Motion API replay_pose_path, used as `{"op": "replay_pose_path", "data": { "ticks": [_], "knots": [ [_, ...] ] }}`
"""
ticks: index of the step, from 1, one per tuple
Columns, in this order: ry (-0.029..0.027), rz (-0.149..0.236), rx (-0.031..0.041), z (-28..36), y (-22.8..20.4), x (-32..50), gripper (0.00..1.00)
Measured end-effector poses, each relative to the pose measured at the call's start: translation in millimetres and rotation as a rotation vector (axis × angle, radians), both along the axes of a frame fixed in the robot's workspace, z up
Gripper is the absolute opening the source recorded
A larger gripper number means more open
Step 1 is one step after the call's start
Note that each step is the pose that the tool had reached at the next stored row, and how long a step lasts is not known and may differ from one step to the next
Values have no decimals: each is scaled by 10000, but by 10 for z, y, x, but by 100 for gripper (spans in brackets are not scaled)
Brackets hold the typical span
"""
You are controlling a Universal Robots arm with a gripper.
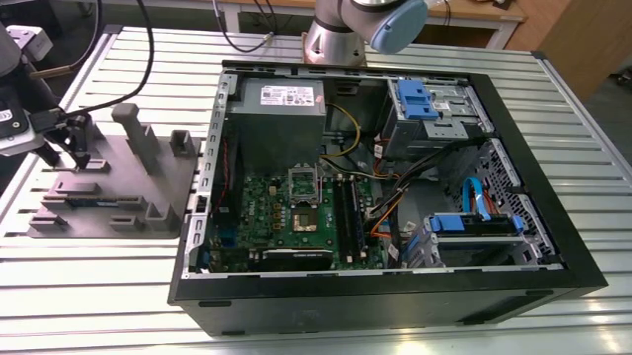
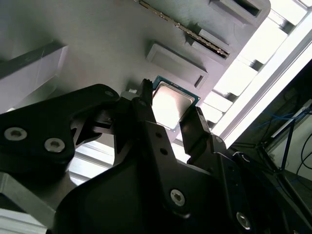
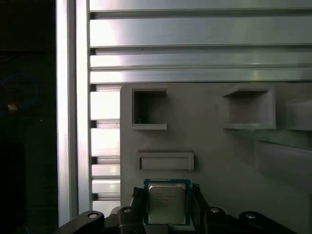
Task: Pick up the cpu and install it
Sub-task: 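Pick up the cpu and move it towards the insertion slot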
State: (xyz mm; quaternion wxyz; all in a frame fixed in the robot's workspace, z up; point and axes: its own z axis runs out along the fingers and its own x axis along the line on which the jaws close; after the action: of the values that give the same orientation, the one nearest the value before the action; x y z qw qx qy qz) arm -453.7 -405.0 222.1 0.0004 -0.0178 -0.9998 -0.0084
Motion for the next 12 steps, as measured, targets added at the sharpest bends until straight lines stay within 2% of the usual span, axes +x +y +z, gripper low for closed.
{"op": "replay_pose_path", "data": {
  "ticks": [12],
  "knots": [
    [0,0,-1,94,0,0,47]
  ]
}}
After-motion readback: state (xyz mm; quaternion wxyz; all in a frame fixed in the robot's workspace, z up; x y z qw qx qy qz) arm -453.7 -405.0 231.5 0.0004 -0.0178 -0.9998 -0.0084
